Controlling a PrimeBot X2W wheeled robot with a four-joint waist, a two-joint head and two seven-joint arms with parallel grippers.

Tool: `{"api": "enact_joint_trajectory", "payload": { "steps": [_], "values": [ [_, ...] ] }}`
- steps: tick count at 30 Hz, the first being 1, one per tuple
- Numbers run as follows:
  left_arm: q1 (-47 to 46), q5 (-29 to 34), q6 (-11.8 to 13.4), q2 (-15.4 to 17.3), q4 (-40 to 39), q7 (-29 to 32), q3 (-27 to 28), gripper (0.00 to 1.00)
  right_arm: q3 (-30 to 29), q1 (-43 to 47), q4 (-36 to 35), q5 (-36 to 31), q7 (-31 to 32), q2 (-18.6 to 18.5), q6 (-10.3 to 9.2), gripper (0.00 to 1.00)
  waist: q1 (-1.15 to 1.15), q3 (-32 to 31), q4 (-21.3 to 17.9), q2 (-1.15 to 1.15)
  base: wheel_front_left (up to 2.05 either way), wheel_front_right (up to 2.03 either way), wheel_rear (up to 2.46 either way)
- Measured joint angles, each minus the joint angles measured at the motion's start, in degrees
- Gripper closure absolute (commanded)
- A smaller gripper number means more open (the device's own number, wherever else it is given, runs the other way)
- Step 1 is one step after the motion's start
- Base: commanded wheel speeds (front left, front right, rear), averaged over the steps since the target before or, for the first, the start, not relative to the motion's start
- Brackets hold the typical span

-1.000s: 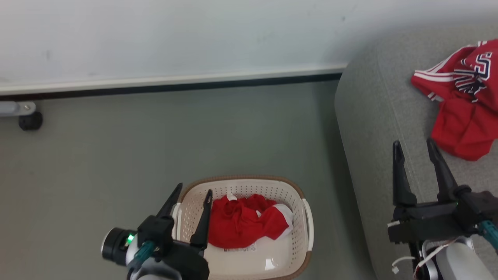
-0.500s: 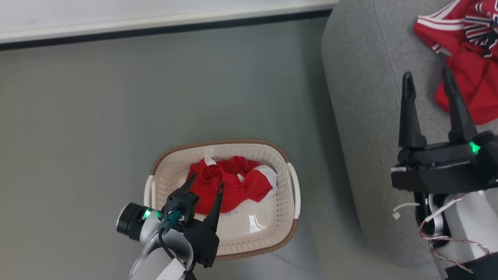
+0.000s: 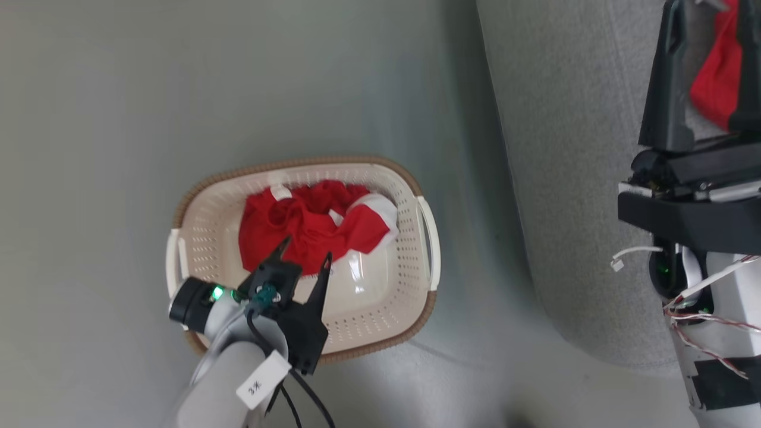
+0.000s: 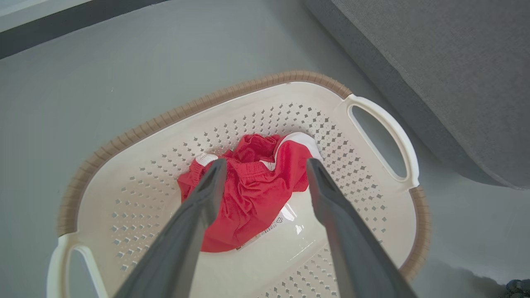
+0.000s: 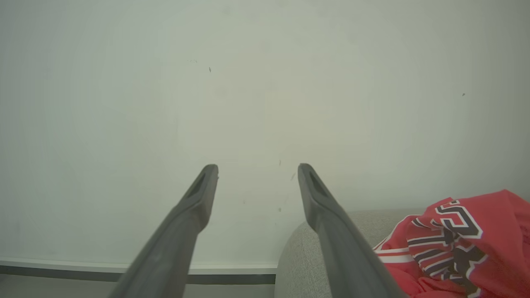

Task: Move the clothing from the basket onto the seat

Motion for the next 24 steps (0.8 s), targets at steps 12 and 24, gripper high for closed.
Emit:
{"api": "enact_joint_trajectory", "payload": {
  "steps": [12, 24],
  "values": [
    [-8.98, 0.96, -0.52, 0.20, 4.07, 0.48, 0.03, 0.00, -0.48, -6.22, -4.00, -0.91, -0.01, 0.27, -0.09, 0.00, 0.00, 9.83, -2.04, 0.00, 0.00, 0.00, 0.00],
    [-18.76, 1.88, -1.03, 1.12, 6.88, 1.00, 0.33, 0.00, -0.81, -13.02, -7.89, -1.82, -0.05, 0.21, -0.08, 0.00, 0.00, 19.61, -2.81, 0.00, 0.00, 0.00, 0.00]
  ]
}}
